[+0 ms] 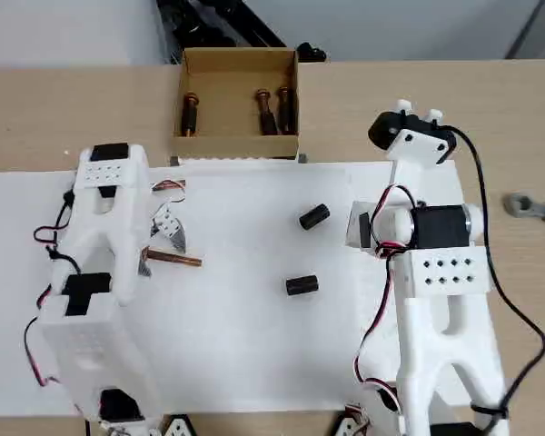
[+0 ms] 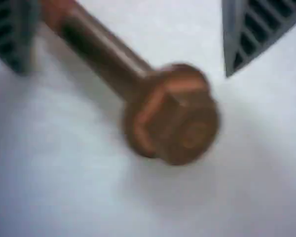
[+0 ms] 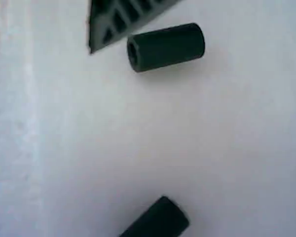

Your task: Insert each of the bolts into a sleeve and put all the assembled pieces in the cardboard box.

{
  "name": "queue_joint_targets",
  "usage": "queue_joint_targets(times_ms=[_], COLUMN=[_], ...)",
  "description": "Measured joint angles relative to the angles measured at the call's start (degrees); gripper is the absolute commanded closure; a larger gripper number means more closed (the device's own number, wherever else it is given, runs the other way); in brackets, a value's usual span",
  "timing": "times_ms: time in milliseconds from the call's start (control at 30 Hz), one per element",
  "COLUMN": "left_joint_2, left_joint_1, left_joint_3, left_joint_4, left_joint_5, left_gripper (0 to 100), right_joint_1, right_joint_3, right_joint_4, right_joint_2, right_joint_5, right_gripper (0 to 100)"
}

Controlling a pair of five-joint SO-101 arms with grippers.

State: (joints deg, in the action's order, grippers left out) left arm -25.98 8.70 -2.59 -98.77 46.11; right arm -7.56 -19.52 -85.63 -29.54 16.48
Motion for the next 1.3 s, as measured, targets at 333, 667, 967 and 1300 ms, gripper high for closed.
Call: queue_joint_targets(times_ms=[333,667,967,1300], left_joint_2=[-0.44,-0.44,2.64,25.67], left_joint_1=[0.35,-0.70,-6.24,-9.32], left_joint_3=[0.00,-8.00,-21.27,-24.70], left_joint_4=[0.09,0.00,0.00,-0.62], left_joint_5=[-5.45,-14.95,-23.47,-29.80], left_gripper=[99,99,100,100], right_joint_1=[0.00,-0.97,-8.62,-8.53], right_joint_3=[0.00,0.00,0.00,0.00], right_joint_4=[-0.09,-0.62,0.62,13.54], right_joint_2=[0.00,0.00,3.69,14.24], right_joint_5=[0.00,0.00,15.91,28.13], right_gripper=[84.4,84.4,84.3,84.1])
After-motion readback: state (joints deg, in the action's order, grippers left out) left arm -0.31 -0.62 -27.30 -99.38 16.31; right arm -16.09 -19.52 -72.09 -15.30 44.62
